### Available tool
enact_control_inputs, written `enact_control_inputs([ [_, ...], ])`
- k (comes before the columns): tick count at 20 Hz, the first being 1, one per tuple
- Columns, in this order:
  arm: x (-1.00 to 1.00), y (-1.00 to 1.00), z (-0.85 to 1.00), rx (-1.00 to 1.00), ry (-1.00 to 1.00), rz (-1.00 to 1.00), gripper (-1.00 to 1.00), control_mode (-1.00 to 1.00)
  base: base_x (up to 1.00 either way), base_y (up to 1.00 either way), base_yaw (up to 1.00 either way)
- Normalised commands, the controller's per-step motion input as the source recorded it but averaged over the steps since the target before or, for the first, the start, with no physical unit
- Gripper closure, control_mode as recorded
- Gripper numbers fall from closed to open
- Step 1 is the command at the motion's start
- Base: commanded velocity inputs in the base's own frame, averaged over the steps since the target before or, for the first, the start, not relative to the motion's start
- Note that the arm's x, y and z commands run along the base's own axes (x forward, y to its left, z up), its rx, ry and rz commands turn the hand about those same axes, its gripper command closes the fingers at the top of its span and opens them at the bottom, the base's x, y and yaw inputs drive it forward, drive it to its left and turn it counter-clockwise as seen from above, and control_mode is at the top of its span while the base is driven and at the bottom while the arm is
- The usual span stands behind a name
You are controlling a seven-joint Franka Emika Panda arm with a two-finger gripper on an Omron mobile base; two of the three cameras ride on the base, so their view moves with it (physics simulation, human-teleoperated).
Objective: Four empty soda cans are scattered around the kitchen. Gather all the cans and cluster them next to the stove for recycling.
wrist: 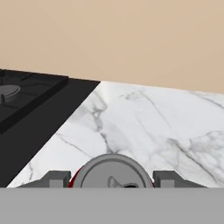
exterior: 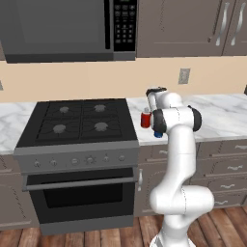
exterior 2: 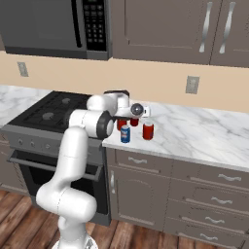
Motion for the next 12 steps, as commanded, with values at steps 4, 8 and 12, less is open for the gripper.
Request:
enact_control_inputs([
  [4, 0.15, 0.0, -0.22, 0.0, 0.0, 0.0, 1.0, -1.0, 0.0, 0.0, 0.0],
  [8, 0.18, 0.0, -0.24, 0.0, 0.0, 0.0, 1.0, -1.0, 0.0, 0.0, 0.0],
  [12, 0.05, 0.0, -0.12, 0.0, -0.01, 0.0, 1.0, -1.0, 0.0, 0.0, 0.0],
])
